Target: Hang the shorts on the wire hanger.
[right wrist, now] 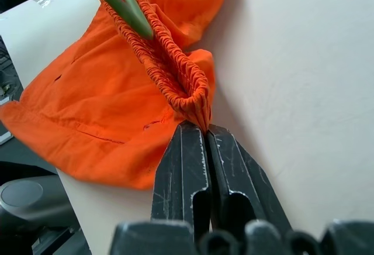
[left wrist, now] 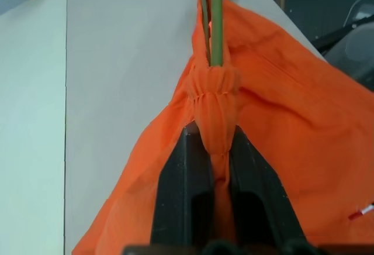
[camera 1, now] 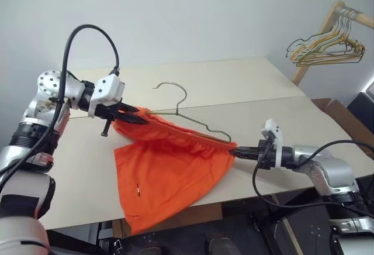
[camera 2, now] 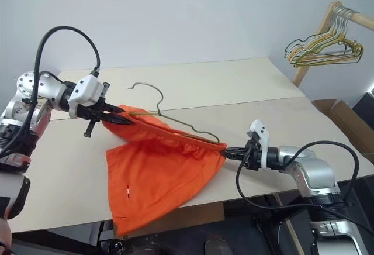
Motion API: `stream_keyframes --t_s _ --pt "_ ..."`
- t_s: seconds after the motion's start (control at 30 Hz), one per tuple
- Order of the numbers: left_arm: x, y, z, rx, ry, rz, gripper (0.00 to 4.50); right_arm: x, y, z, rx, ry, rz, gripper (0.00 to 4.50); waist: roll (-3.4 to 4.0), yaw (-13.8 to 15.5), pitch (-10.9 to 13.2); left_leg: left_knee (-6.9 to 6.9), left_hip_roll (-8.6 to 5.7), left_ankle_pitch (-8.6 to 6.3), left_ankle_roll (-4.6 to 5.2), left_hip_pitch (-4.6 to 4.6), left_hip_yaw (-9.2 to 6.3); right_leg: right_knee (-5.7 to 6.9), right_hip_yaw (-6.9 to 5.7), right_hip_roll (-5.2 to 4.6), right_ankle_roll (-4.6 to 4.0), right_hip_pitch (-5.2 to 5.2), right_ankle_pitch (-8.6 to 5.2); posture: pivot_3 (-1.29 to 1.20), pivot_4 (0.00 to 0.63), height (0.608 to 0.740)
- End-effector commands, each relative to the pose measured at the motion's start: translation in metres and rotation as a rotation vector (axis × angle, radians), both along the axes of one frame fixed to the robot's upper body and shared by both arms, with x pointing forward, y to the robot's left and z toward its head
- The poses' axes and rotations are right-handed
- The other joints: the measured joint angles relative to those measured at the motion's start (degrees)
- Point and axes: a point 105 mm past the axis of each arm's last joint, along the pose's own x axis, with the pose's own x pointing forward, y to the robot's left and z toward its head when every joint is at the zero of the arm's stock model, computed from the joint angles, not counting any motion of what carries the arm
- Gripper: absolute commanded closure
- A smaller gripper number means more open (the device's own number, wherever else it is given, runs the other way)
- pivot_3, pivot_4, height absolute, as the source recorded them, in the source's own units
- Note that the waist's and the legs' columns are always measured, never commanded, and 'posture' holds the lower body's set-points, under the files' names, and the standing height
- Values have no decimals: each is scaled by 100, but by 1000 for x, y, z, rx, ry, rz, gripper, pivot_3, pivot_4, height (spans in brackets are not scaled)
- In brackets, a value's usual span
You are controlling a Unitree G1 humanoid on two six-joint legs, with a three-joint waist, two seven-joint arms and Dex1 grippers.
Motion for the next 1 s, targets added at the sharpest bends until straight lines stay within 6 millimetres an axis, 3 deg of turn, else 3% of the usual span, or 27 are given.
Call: stream_keyframes --t_s 0.03,0.2,0.3,0.47,0.53,0.63,0.83,1.0 --pt "2 17 6 66 -38 52 4500 7 -15 8 -54 -43 -43 4486 0 6 0 0 0 0 0 0 0 0 0 0 0 0 0 -96 0 740" --pt "6 20 -4 140 -61 61 4500 6 -17 12 -87 -79 -21 4486 0 14 0 0 -1 0 0 -1 5 -1 -1 0 0 0 0 -96 0 740" --pt "13 15 -4 134 -90 83 4500 3 -18 25 -202 -201 46 4486 0 46 0 1 -1 0 0 -1 10 -2 0 0 0 0 0 -96 0 740" --pt "18 5 -5 180 -158 73 4500 -5 -7 66 -393 -390 187 4486 3 105 2 4 -1 0 0 -5 24 1 1 -1 1 -8 -1 -104 0 740" --pt "21 -8 0 175 -194 55 4500 -5 1 85 -452 -454 226 4486 3 110 2 3 1 0 0 -2 25 1 1 2 1 -6 -1 -109 0 740" --pt "23 -21 7 161 -230 28 4500 -2 8 97 -490 -474 237 4486 2 116 2 4 1 0 0 -4 28 -1 0 2 1 -4 -1 -113 0 740" --pt "26 -33 11 134 -259 15 4500 3 22 99 -619 -538 292 4486 3 112 2 3 0 -1 0 -5 32 -2 0 0 1 -7 -1 -122 0 740" --pt "28 -31 6 168 -278 24 4500 7 30 101 -599 -568 277 4486 3 106 2 3 0 -1 0 -5 32 0 1 0 0 -9 -1 -121 0 740"
